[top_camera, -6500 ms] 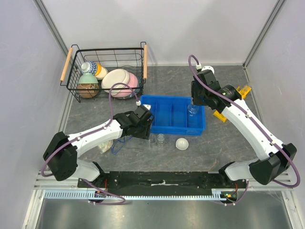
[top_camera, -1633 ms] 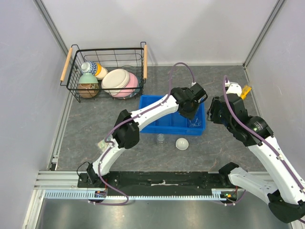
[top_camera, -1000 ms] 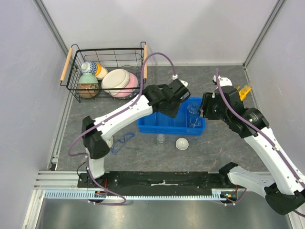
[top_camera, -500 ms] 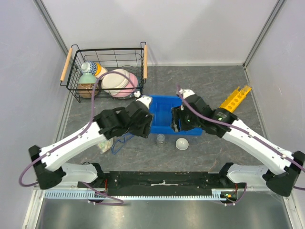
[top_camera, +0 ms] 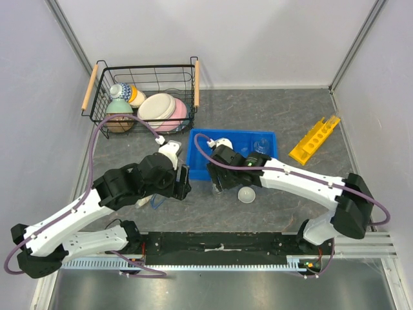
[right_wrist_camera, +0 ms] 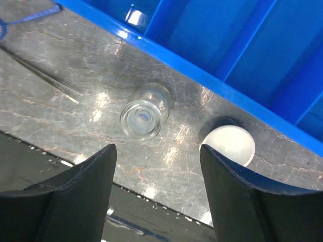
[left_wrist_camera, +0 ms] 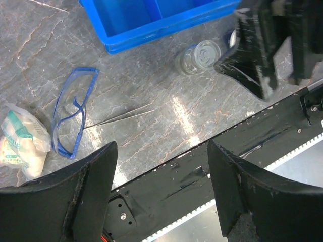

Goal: Organize the chemistry lab equipment

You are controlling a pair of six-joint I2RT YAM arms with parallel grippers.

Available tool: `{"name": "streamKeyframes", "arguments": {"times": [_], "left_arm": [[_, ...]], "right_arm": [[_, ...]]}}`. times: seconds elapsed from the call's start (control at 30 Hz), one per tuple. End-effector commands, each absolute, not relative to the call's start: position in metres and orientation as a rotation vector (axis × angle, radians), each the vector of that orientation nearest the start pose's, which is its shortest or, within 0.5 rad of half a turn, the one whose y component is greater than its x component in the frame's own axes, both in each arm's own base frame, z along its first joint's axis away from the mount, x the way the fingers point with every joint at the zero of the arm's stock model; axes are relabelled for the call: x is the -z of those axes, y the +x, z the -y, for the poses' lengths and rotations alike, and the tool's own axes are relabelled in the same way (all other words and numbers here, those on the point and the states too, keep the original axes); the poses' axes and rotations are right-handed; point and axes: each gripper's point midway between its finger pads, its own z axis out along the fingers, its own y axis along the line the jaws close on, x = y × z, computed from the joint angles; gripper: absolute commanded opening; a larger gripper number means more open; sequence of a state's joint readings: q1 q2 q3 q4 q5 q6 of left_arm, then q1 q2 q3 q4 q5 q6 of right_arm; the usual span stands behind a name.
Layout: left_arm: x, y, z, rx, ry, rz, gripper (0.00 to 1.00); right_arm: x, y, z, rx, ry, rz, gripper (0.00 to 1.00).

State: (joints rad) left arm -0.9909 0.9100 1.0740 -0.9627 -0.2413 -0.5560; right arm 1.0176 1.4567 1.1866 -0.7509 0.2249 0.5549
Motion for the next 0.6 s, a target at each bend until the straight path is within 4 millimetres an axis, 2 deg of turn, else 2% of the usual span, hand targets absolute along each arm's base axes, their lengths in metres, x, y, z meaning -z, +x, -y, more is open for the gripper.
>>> {"name": "streamKeyframes", "arguments": {"times": [0.0,0.17,0.37,0.57], "left_arm": [[-0.219,0.143,0.187,0.525,0.363,-2.342,0.79],[-0.222,0.138,0.18,0.539,0.365,-2.322,0.79],[-0.223,0.135,0.177,0.554,0.375,-2.308,0.79],[-0.227,0.134,0.174,0.567,0.383,-2.286,0.79]], "right_arm": [[-0.135,0.209,-0.302,-0.296,-0.483,-2.494,0.76],[-0.117,0.212,-0.311,-0.244,-0.504,-2.516,0.78],[-0.111,0.208,-0.325,-0.22,-0.541,-2.52,0.79],[-0.094,0.206,-0.323,-0.158,-0.559,-2.548,0.79]]}}
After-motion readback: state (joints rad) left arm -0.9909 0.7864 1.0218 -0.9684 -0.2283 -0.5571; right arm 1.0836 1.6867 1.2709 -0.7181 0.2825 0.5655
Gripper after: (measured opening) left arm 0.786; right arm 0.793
